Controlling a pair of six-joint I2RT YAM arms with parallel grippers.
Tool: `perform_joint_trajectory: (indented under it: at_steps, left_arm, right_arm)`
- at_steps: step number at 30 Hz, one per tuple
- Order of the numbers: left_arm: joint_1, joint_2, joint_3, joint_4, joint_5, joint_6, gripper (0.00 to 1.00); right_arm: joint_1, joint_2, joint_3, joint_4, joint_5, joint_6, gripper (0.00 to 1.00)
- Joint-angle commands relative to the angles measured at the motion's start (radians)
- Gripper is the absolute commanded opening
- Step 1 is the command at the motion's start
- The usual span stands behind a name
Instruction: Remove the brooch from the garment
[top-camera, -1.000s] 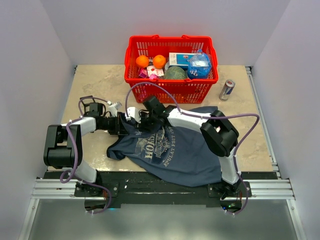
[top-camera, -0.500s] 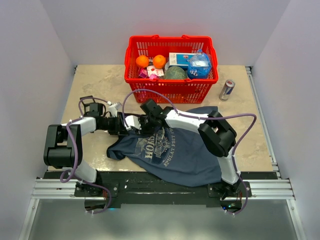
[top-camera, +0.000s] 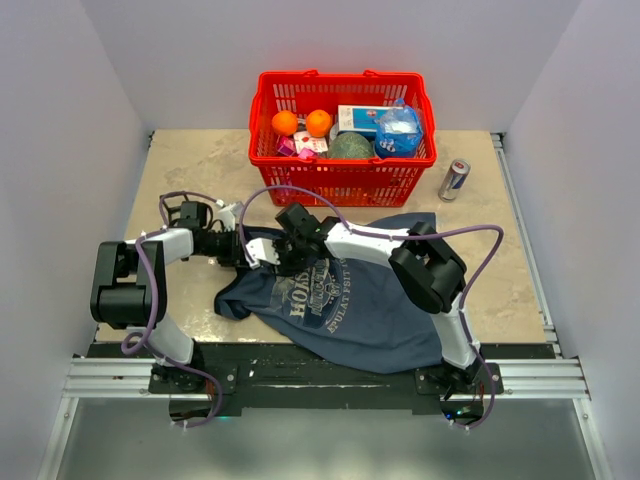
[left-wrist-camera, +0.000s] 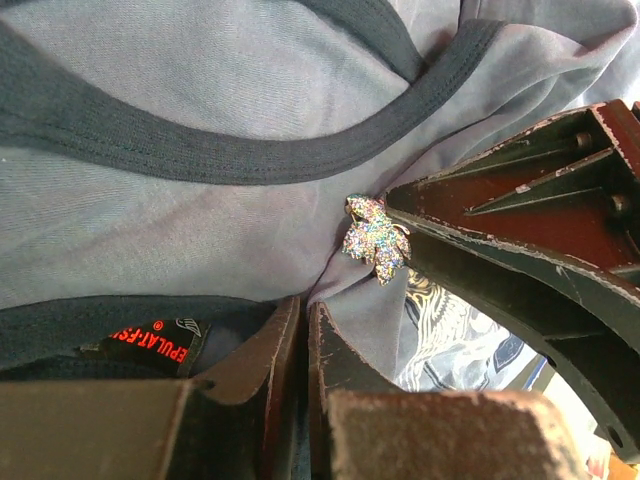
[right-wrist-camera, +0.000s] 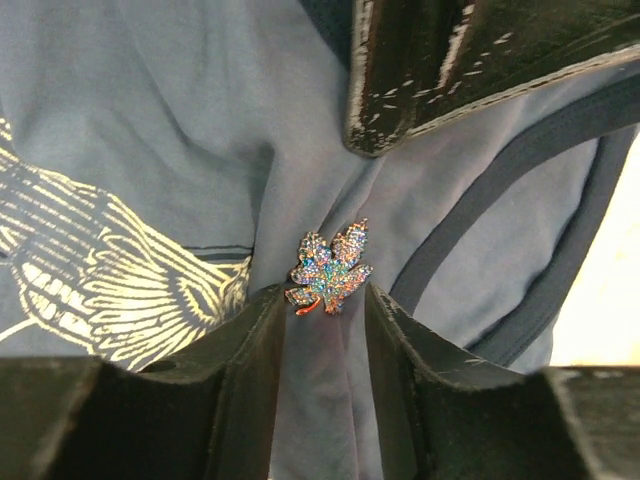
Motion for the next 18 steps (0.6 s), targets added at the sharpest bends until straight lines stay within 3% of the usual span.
perform_joint_trajectory:
  at_steps: [1,6,10,13,14,18]
  left_arm:
    - [0.0,0.001,0.033,-0.005,0.033,0.011,0.12]
    - [0.0,0.003,0.033,-0.009,0.032,0.011,0.12]
    - [0.0,0.007,0.038,-0.005,0.055,0.005,0.14]
    - [0.0,0.009,0.047,-0.005,0.091,0.002,0.25]
    - [0.0,0.006,0.053,-0.008,0.102,0.002,0.35]
    - [0.0,-0.072,0.071,-0.04,0.121,-0.006,0.5]
  right_arm:
    - [0.005,-0.009,0.026,0.099,0.036,0.024,0.39]
    - [0.005,0.001,0.043,0.157,0.082,0.058,0.24]
    - [0.005,0.001,0.046,0.16,0.082,0.067,0.05]
    - [0.005,-0.007,0.035,0.188,0.1,0.117,0.0]
    - [0.005,-0.013,0.024,0.199,0.103,0.177,0.0]
    - [-0.001,-0.061,-0.002,0.281,0.148,0.387,0.0]
